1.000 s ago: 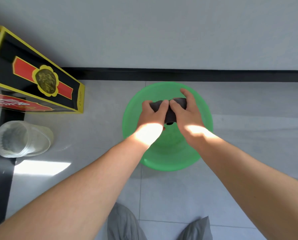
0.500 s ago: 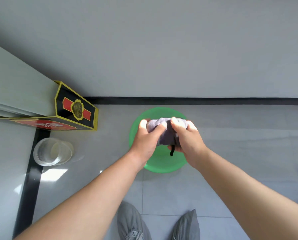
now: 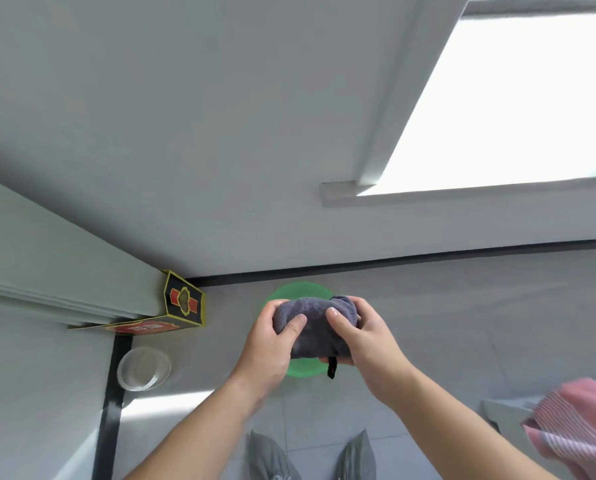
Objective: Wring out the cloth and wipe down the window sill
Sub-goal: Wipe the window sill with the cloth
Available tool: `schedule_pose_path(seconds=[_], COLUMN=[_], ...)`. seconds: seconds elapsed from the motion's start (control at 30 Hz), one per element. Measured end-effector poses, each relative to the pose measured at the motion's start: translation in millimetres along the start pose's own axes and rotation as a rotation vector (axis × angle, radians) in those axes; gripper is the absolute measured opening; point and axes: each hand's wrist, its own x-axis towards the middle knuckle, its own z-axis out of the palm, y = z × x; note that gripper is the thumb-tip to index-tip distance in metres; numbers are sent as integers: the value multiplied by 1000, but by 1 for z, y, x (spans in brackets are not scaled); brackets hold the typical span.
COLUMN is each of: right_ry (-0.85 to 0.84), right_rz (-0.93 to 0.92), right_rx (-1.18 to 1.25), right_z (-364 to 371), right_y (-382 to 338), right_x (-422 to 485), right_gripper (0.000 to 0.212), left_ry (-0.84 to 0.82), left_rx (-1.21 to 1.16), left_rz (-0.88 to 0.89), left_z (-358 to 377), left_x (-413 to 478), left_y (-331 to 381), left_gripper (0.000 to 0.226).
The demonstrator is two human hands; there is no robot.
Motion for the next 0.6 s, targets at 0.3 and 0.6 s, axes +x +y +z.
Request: schedule_pose_path(seconds=[0.3, 0.6], right_ry=[104, 81], right_rz=[-107, -153], right_rx=[94, 129], right_z=[-48, -174], right_y=[-113, -208], right_x=[-86, -91], right_gripper=[19, 29], left_ry=[-382, -343], left_rx=[-317, -339], left_rz=[-144, -91], left_z=[47, 181], left_x=[-56, -43], left_y=[137, 213], left_gripper=[39, 26])
